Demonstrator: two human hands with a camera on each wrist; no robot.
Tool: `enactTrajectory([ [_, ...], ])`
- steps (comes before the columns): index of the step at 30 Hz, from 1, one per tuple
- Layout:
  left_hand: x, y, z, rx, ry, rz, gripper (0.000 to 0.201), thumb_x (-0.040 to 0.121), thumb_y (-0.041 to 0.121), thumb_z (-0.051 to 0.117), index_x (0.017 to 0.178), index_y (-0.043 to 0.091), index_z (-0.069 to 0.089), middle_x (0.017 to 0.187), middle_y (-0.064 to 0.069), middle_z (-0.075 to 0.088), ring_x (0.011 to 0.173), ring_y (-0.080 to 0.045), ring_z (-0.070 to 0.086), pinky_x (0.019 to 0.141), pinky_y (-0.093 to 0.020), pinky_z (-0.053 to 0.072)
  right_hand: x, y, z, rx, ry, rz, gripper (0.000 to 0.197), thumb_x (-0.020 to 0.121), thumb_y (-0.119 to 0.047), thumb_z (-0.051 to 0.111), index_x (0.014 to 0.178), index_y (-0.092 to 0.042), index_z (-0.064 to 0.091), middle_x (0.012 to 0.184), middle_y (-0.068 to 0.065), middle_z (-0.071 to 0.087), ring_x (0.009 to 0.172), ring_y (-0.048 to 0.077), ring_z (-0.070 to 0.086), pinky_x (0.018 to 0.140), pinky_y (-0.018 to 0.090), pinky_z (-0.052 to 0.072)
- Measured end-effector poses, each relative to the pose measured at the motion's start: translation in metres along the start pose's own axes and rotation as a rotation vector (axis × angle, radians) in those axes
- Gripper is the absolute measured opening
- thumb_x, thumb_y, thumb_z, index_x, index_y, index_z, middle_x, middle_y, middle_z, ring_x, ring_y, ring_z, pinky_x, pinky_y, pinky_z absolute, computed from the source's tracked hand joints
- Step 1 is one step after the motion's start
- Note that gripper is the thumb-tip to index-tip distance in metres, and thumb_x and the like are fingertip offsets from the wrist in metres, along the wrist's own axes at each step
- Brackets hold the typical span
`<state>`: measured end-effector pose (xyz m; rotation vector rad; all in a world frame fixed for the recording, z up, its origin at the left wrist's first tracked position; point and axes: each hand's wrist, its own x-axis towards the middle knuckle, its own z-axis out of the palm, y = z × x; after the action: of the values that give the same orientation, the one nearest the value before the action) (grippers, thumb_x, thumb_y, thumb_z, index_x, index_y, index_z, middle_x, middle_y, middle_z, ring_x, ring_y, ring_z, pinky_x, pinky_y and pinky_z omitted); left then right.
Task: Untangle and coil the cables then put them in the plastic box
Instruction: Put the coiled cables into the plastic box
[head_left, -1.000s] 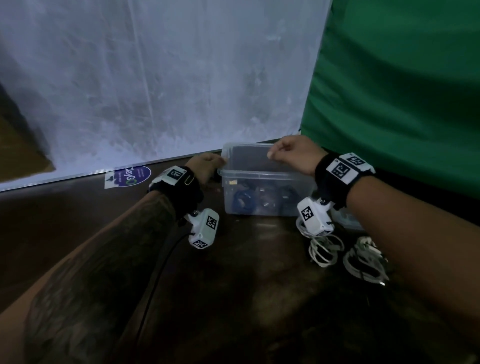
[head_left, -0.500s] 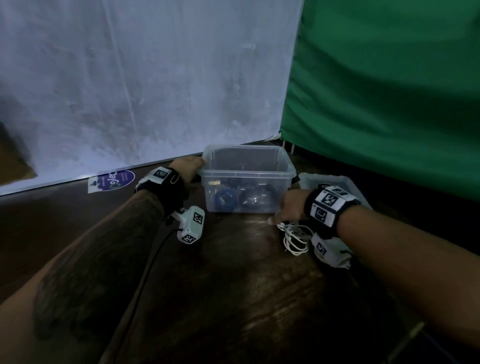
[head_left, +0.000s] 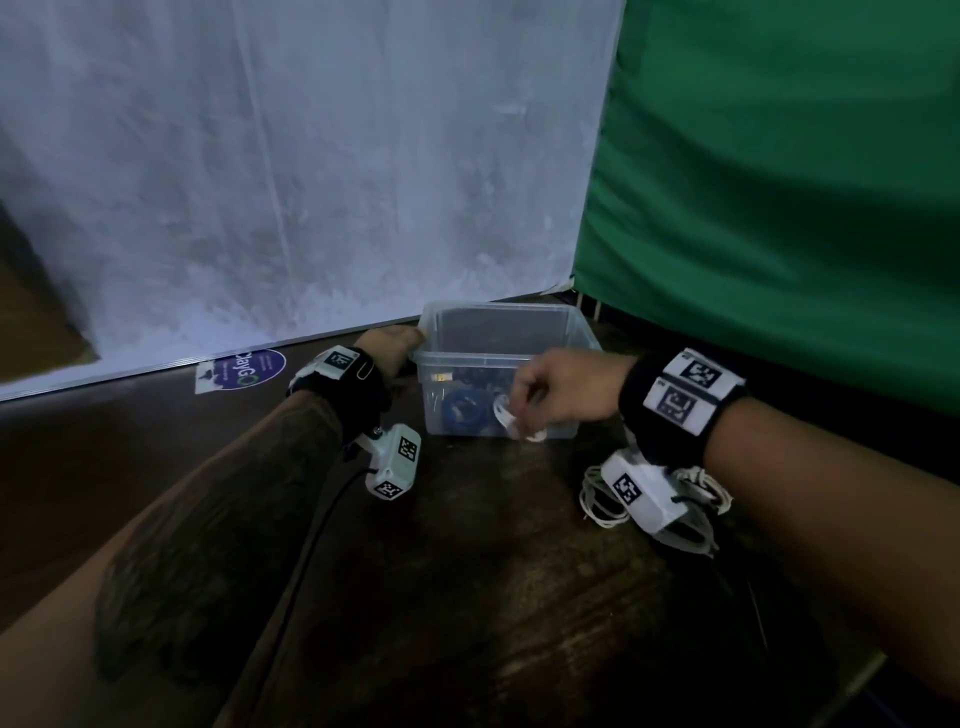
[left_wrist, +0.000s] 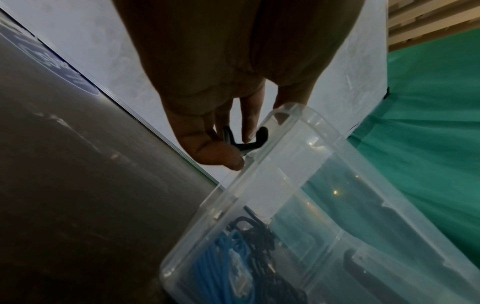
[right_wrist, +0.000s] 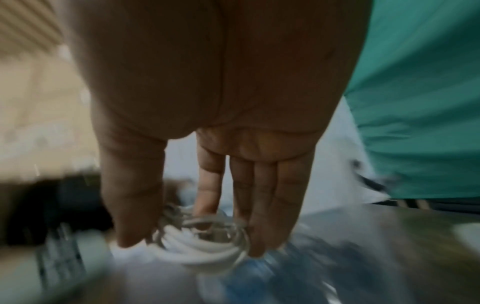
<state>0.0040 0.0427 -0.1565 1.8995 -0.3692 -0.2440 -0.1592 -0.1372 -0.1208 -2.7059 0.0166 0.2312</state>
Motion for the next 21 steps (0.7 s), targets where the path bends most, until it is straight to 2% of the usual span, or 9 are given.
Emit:
enactTrajectory([
  [1,-0.002,0.001,0.002,0.036,0.016,-0.009,0.04,0.097,0.018,0.052,0.134,0.003,0.048,0.138,-0.022,0.05,0.093,-0.024,0.058,0.061,-0.023,0.051,0.0,-0.007,-0.009,0.047,0.033,-0.048,0.027,0.077,-0.038,0.081,0.093,-0.019,0.07,0.094,0.0,0.073,0.087,0.019,0.068,0.082,0.037,0.056],
  [2,-0.003,0.001,0.005,0.004,0.02,-0.042,0.038,0.098,0.022,0.049,0.132,0.003,0.051,0.135,-0.024,0.053,0.081,-0.022,0.057,0.05,-0.022,0.049,0.001,-0.014,-0.018,0.102,0.073,-0.092,0.027,0.078,-0.038,0.08,0.093,-0.018,0.07,0.094,0.001,0.073,0.084,0.019,0.069,0.079,0.036,0.056],
  [4,-0.003,-0.001,0.008,-0.05,0.024,-0.079,0.037,0.099,0.023,0.047,0.129,0.001,0.052,0.132,-0.026,0.054,0.081,-0.022,0.054,0.053,-0.025,0.046,0.01,-0.024,-0.036,0.158,0.192,-0.137,0.028,0.079,-0.037,0.079,0.094,-0.015,0.07,0.093,0.002,0.073,0.078,0.014,0.066,0.076,0.033,0.054],
  [7,-0.005,-0.002,0.011,-0.102,0.0,-0.078,0.037,0.099,0.022,0.047,0.128,0.001,0.053,0.133,-0.027,0.053,0.089,-0.023,0.05,0.058,-0.028,0.042,0.039,-0.029,-0.051,-0.008,0.372,-0.074,0.036,0.079,-0.044,0.077,0.096,-0.014,0.067,0.098,0.003,0.069,0.083,0.014,0.06,0.076,0.03,0.048],
  [11,-0.003,-0.003,0.014,-0.147,-0.018,-0.089,0.036,0.098,0.023,0.049,0.127,0.003,0.054,0.133,-0.026,0.053,0.066,-0.017,0.051,0.058,-0.028,0.043,0.078,-0.026,-0.04,-0.258,0.282,0.097,0.047,0.079,-0.046,0.075,0.107,-0.011,0.063,0.107,0.008,0.066,0.092,0.024,0.06,0.076,0.032,0.047],
  [14,-0.001,-0.006,0.013,-0.139,-0.03,-0.074,0.036,0.098,0.024,0.049,0.129,0.007,0.054,0.133,-0.022,0.055,0.063,-0.012,0.05,0.056,-0.027,0.044,0.098,-0.021,-0.026,-0.265,0.131,0.163,0.049,0.081,-0.051,0.072,0.11,-0.012,0.066,0.107,0.007,0.067,0.085,0.021,0.06,0.068,0.028,0.045],
  [16,-0.001,-0.008,0.012,-0.128,-0.034,-0.069,0.037,0.098,0.025,0.049,0.131,0.009,0.054,0.125,-0.018,0.059,0.065,-0.01,0.05,0.056,-0.026,0.044,0.105,-0.017,-0.021,-0.289,0.061,0.185,0.054,0.085,-0.058,0.064,0.116,-0.014,0.065,0.113,0.005,0.063,0.093,0.021,0.057,0.077,0.027,0.043],
  [18,-0.002,-0.008,0.012,-0.128,-0.042,-0.063,0.038,0.099,0.027,0.048,0.132,0.009,0.053,0.113,-0.013,0.058,0.065,-0.01,0.05,0.059,-0.027,0.045,0.104,-0.011,-0.019,-0.297,0.077,0.191,0.055,0.086,-0.06,0.061,0.115,-0.014,0.065,0.113,0.004,0.064,0.099,0.022,0.058,0.083,0.03,0.046],
  [21,-0.006,-0.004,0.014,-0.118,-0.035,-0.051,0.03,0.099,0.031,0.048,0.117,0.01,0.06,0.087,-0.007,0.059,0.066,-0.016,0.052,0.061,-0.029,0.045,0.082,-0.001,-0.021,-0.15,0.269,0.036,0.04,0.086,-0.048,0.07,0.105,-0.013,0.067,0.103,0.004,0.066,0.093,0.02,0.061,0.084,0.032,0.051],
])
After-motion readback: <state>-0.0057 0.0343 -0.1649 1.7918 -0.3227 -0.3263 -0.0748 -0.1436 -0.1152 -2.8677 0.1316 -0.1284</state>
